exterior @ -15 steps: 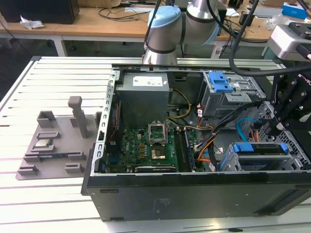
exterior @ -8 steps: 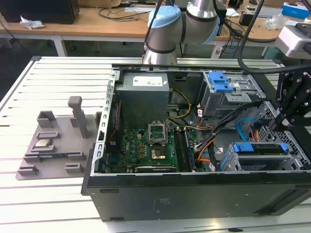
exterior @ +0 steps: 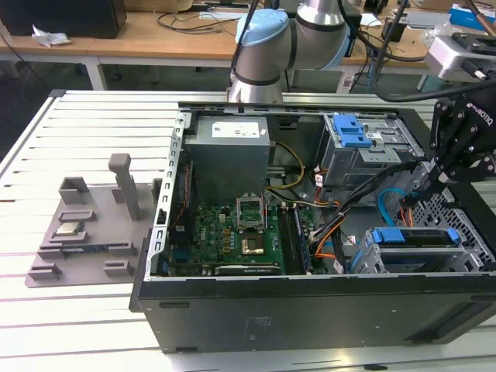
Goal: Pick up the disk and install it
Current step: 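Insert the first disk wire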
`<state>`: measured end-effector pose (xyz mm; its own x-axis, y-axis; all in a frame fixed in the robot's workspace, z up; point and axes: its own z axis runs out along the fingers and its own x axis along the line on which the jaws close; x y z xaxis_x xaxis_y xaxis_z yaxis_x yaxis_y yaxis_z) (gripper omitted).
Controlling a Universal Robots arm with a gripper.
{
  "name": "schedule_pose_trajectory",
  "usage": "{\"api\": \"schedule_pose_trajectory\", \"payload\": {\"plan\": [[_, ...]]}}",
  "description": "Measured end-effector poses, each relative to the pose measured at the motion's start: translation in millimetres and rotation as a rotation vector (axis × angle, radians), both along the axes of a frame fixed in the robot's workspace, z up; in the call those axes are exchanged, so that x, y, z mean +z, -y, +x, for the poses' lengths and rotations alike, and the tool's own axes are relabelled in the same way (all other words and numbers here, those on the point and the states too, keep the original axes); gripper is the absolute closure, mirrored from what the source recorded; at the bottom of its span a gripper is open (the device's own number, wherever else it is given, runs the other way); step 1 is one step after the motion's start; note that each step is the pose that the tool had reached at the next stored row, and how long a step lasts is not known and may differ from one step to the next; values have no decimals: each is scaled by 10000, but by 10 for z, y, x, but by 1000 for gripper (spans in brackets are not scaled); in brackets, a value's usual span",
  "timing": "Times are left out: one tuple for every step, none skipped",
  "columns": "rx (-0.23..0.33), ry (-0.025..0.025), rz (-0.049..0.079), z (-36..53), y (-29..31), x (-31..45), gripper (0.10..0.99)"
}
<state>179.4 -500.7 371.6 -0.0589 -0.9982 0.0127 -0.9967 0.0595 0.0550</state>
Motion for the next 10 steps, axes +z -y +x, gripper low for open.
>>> {"api": "schedule_pose_trajectory", "payload": {"plan": [[0, 0, -1, 0, 0, 0, 980], [0, 0, -2, 0, 0, 0, 980], [1, 0, -2, 0, -1, 0, 980], [0, 0, -1, 0, -2, 0, 980], [1, 0, -1, 0, -2, 0, 973], [0, 0, -2, 0, -2, 0, 918], [0, 0, -1, 0, -3, 0, 851], [0, 0, -2, 0, -3, 0, 788], [0, 0, -2, 0, -4, 0, 788], [0, 1, -6, 0, -10, -7, 788]]}}
